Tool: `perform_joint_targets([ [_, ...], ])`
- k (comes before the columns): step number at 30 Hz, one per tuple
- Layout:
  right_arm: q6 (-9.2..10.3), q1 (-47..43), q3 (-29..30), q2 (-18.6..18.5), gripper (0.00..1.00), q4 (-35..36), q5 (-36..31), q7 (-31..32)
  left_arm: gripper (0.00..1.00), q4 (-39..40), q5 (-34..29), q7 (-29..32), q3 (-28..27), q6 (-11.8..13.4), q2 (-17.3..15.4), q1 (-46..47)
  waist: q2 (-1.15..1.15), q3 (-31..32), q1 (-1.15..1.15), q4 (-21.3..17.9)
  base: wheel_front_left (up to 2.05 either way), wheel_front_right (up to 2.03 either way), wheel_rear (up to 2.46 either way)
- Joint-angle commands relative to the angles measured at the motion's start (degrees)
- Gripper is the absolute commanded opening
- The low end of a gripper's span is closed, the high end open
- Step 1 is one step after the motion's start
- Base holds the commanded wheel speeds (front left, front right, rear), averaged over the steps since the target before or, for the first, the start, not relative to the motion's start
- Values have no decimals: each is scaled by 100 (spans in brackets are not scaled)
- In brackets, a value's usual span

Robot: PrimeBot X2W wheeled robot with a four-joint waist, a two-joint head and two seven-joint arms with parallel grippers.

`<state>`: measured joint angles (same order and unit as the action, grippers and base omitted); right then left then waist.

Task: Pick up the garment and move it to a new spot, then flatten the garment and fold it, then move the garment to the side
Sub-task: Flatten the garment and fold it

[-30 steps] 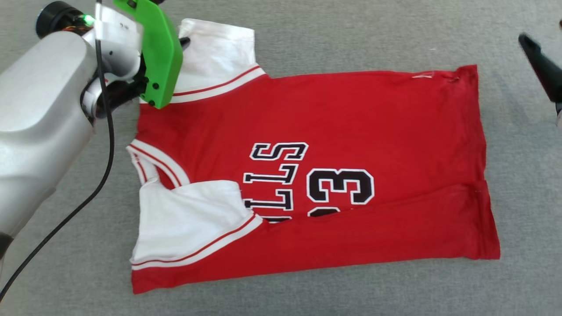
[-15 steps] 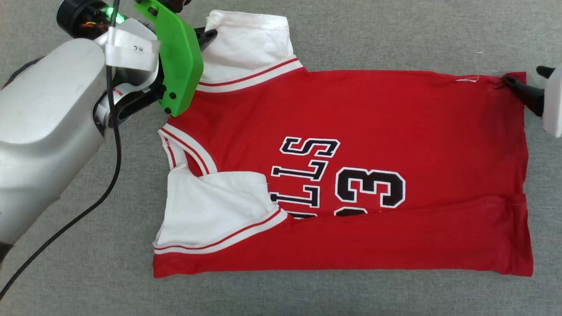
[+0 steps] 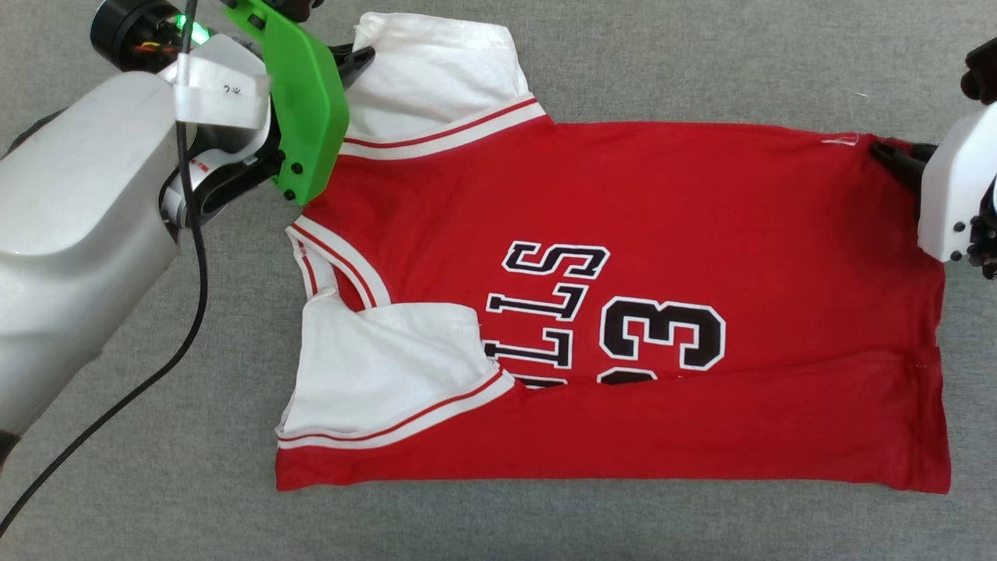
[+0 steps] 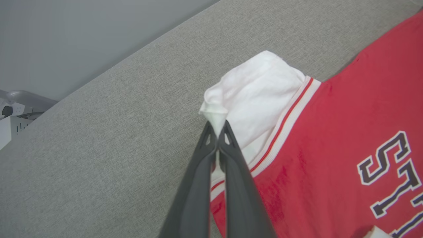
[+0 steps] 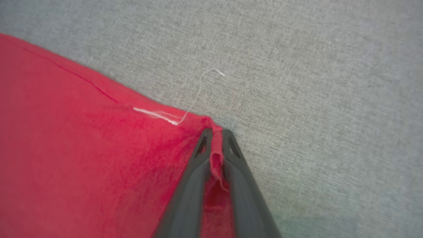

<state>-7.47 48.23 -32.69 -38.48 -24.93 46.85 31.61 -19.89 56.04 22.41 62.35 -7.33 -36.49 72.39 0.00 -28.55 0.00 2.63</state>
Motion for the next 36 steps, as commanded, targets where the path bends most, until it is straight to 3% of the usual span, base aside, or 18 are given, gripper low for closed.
perform_joint_targets([
  [1, -2, -92, -159, 34, 0, -78, 41, -123, 0, -33, 35, -70, -6, -8, -55, -124, 0, 152, 0, -58, 0, 0, 0],
  [11, -2, -330, -519, -174, 0, 129, 276, -1300, 0, 247, 101, -449, 92, 92, -397, -846, 0, 884, 0, -130, 0, 0, 0],
  [26, -2, -1610, -674, -464, 0, 716, 487, -2045, 0, 1628, 312, -873, 400, 897, -1232, -2558, 0, 1543, 0, -75, 0, 0, 0],
  [36, -2, -2827, -346, -486, 0, 982, 619, -2295, 0, 1910, 560, -1155, 663, 1250, -1353, -3562, 0, 1695, 0, -50, 0, 0, 0],
])
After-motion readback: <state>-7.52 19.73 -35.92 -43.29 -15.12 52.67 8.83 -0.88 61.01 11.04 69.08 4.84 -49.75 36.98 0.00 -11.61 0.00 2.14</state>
